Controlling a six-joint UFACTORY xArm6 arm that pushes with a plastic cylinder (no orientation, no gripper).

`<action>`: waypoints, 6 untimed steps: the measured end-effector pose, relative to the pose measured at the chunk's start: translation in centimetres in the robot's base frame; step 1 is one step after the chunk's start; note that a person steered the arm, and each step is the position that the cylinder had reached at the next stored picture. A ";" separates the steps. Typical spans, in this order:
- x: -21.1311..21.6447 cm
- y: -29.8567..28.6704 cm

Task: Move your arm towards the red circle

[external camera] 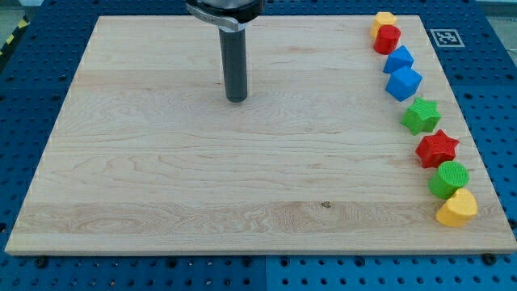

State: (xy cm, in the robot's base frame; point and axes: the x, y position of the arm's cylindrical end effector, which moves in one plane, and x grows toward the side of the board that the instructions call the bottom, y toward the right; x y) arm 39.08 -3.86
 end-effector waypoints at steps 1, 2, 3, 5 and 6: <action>0.0 0.1; -0.4 0.1; -4.1 0.2; -11.8 1.6; -14.3 2.8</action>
State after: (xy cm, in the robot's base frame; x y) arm 24.81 -1.01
